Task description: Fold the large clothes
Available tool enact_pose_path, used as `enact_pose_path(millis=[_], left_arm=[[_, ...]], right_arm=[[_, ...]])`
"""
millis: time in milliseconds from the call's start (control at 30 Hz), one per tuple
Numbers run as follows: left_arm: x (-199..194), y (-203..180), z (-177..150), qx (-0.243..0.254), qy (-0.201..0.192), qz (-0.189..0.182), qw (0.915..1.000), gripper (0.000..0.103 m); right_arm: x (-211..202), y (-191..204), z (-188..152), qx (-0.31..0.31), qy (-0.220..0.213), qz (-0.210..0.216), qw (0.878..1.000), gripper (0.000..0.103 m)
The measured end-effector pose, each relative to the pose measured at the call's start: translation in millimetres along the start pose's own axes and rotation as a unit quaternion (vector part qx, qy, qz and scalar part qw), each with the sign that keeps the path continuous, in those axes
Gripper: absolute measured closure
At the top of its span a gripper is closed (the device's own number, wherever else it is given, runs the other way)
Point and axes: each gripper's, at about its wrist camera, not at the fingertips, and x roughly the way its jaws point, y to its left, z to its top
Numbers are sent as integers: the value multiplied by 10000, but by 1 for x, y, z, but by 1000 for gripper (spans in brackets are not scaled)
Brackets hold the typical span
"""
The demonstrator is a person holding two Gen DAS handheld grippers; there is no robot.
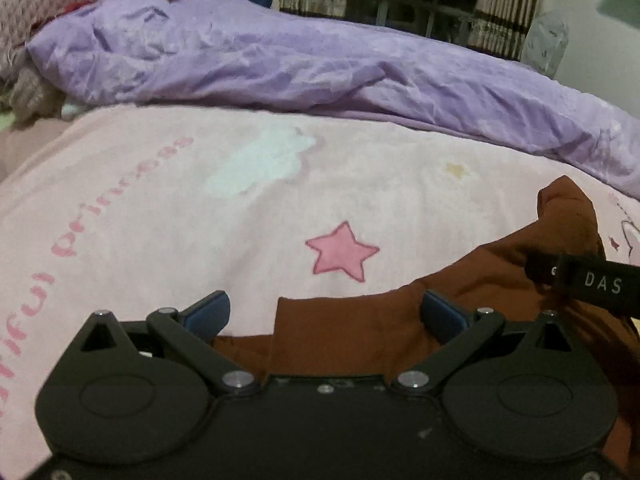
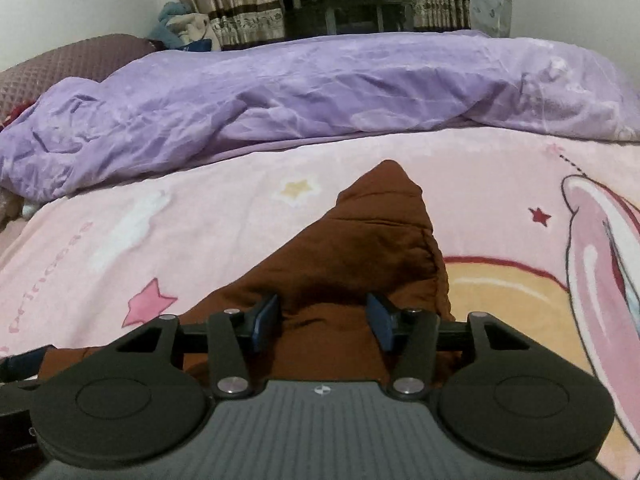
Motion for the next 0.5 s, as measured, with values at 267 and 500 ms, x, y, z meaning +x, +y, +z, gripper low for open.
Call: enact_pose_path(millis=[267,500], left_arm=[[-28,8,9,-34,-71,-106,9999,0],[-147,21,-1,376,-717,-663,9945,0]], right_arm=[[-36,-5,8,126,-143,241,9995,42],[-140,-3,-13,-267,-522,763,9954,42]])
